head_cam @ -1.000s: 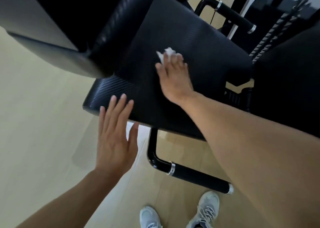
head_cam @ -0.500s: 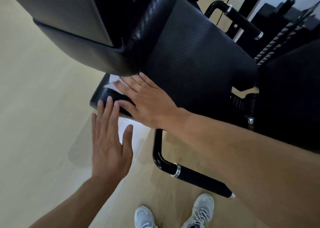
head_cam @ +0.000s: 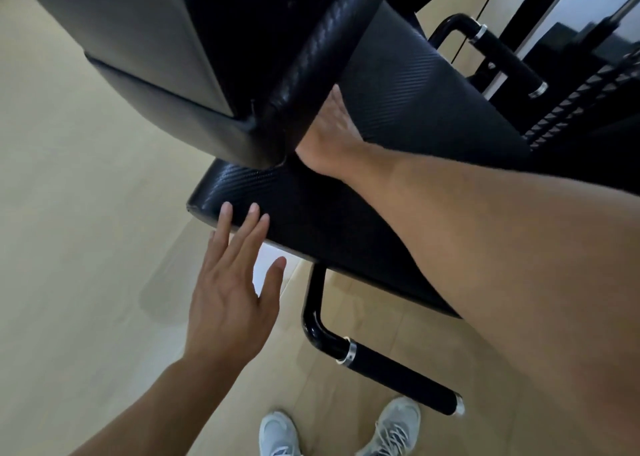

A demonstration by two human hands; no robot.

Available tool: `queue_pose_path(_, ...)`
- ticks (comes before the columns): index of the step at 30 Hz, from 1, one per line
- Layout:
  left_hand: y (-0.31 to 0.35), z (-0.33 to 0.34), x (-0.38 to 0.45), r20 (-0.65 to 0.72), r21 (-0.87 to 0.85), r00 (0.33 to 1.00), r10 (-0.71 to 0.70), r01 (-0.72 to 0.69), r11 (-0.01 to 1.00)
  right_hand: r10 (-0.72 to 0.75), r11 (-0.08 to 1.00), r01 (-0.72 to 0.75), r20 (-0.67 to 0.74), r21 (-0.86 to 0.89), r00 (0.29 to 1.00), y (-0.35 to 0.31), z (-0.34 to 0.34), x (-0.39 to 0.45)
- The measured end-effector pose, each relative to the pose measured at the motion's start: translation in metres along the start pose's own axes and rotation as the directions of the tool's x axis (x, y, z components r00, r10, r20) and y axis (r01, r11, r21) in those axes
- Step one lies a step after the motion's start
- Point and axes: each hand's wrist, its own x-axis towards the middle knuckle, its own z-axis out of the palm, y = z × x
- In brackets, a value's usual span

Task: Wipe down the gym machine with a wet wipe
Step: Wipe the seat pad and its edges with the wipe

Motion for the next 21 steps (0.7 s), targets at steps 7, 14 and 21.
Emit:
queue_pose_path(7, 0.012, -0.002, -0.060, -0.075, -0.356, 0.942, -0.326, 0.280, 0.892, -0.404, 0.907, 0.412, -0.094, 0.091, 0.910, -0.030, 0.058, -0.153)
queue_pose_path(14, 0.043, 0.004, -0.115, 0.133, -0.427, 0.912, -0.388, 0.406, 0.808, 0.503, 0.417, -0.362, 0.120, 0.834, 0.856, -0.040, 0.030, -0.279)
queue_pose_path(21, 0.083, -0.008, -0.108, 0.592, -0.510, 0.742, -0.315, 0.647, 0.567, 0.582, -0.169, -0.394, 0.414, 0.904, 0.700, -0.057, 0.013, -0.335)
